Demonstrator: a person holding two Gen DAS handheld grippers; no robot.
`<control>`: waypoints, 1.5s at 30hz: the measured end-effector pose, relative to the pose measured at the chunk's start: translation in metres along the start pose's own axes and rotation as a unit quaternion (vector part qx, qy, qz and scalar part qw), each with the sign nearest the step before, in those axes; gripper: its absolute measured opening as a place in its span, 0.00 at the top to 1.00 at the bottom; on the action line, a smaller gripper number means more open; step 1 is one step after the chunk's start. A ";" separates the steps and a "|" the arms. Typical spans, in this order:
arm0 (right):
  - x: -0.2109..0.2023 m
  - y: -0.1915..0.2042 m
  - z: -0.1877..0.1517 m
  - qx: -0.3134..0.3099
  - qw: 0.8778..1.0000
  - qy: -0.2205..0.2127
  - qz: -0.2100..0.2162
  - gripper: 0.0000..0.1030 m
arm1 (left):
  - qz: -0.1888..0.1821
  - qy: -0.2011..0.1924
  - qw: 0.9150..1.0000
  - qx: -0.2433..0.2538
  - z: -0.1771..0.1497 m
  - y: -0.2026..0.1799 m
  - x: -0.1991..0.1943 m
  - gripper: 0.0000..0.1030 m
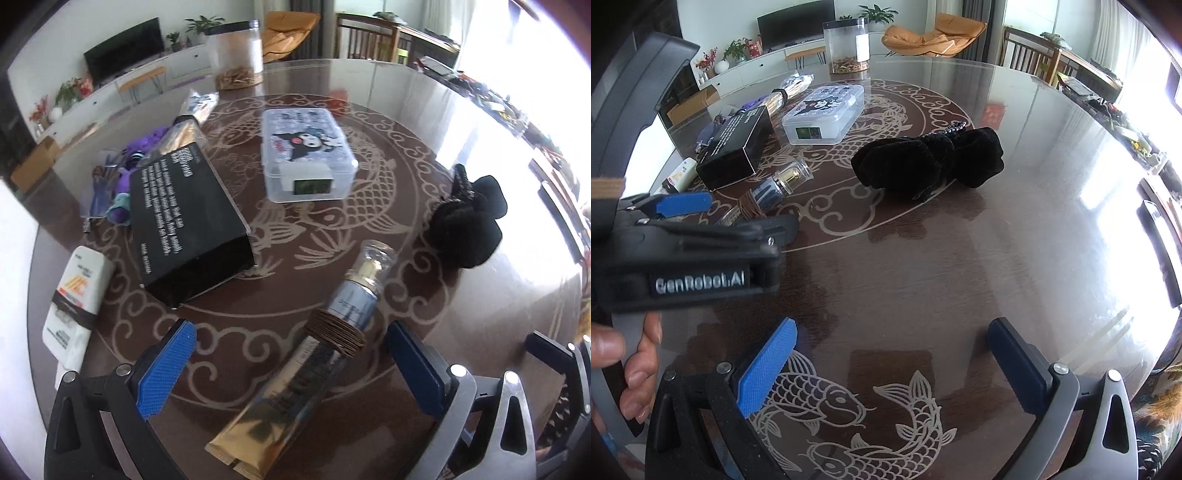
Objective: Organize objects
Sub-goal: 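Hold the open left tool around the gold tube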
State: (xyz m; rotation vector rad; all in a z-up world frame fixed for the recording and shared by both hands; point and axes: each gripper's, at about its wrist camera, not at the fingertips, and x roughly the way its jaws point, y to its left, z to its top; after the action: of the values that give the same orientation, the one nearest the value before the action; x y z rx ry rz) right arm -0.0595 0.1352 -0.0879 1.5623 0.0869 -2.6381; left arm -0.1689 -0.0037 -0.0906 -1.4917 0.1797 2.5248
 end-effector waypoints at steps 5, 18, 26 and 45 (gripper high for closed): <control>0.000 0.000 0.000 0.000 1.000 0.000 0.000 0.00 | 0.014 -0.025 0.999 -0.018 -0.010 -0.001 -0.007 0.15; 0.001 0.000 0.000 0.001 1.000 0.000 0.000 0.00 | 0.090 -0.044 0.984 -0.145 -0.084 0.031 -0.051 0.71; 0.000 0.000 0.000 0.001 1.000 -0.001 -0.001 0.00 | 0.099 -0.033 0.981 -0.160 -0.091 0.050 -0.043 0.06; 0.001 0.001 0.000 0.002 1.000 -0.002 -0.002 0.00 | 0.100 -0.045 0.981 -0.159 -0.096 0.052 -0.042 0.00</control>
State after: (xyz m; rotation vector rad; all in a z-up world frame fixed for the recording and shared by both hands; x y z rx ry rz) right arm -0.0594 0.1344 -0.0885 1.5600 0.0857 -2.6455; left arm -0.0796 -0.0787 -0.1006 -1.5306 -0.0996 2.8856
